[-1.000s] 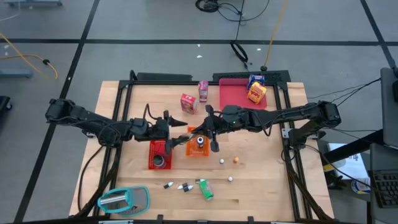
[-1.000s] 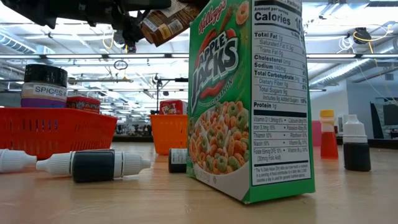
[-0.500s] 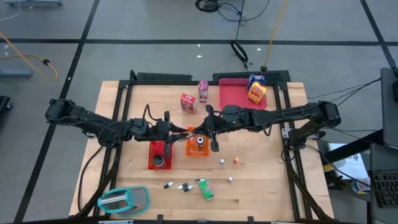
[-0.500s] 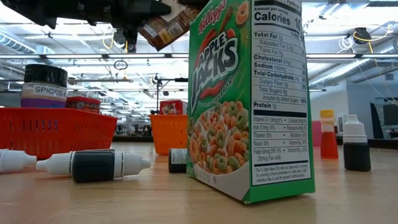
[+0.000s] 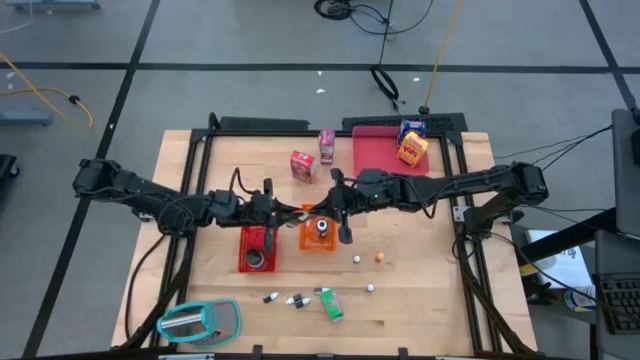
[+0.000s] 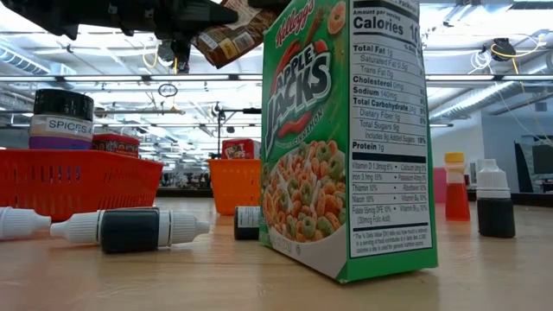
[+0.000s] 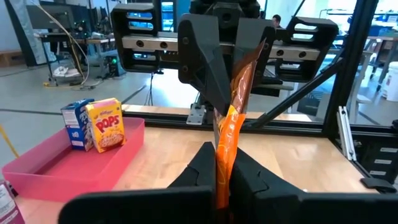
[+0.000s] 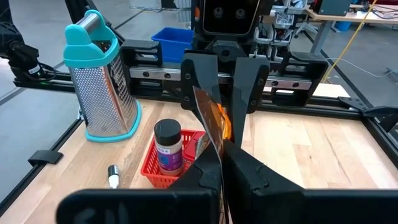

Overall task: Pick & Place Kitchen Items
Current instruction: Put the orange seasoning pack into the red bin

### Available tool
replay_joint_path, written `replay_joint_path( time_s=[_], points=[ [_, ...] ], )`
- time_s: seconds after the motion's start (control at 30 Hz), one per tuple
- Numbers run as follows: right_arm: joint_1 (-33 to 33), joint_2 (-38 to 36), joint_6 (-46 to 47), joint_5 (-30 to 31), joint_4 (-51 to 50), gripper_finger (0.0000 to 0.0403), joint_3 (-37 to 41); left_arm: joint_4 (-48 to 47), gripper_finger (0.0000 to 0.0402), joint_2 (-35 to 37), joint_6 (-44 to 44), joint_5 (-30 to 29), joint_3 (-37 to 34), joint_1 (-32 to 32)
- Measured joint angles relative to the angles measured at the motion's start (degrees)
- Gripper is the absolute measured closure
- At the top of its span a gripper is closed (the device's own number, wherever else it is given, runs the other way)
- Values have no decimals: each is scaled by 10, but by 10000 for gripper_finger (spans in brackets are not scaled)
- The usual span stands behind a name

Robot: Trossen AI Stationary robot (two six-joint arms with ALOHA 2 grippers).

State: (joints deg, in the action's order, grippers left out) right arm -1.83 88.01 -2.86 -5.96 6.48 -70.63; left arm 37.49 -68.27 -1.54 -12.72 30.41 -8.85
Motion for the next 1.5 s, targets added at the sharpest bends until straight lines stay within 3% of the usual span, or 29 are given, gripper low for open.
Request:
replay_joint_path(
  time_s=[0.17,0.53,0.87,1.17,1.5],
  points=[
    [0,0,0,0,-17,383,0,-30,396,20,-2,-10,0,-8],
    [0,-1,-11,-1,-52,335,0,-211,397,142,-28,-87,0,-66],
    [0,-1,-12,-1,-60,318,0,-384,398,245,-153,-118,0,-157],
    [0,-1,-15,-1,-59,318,0,-420,397,242,-257,-128,0,-271],
    [0,-1,-15,-1,-59,319,0,-419,398,162,-315,-244,0,-361]
  ],
)
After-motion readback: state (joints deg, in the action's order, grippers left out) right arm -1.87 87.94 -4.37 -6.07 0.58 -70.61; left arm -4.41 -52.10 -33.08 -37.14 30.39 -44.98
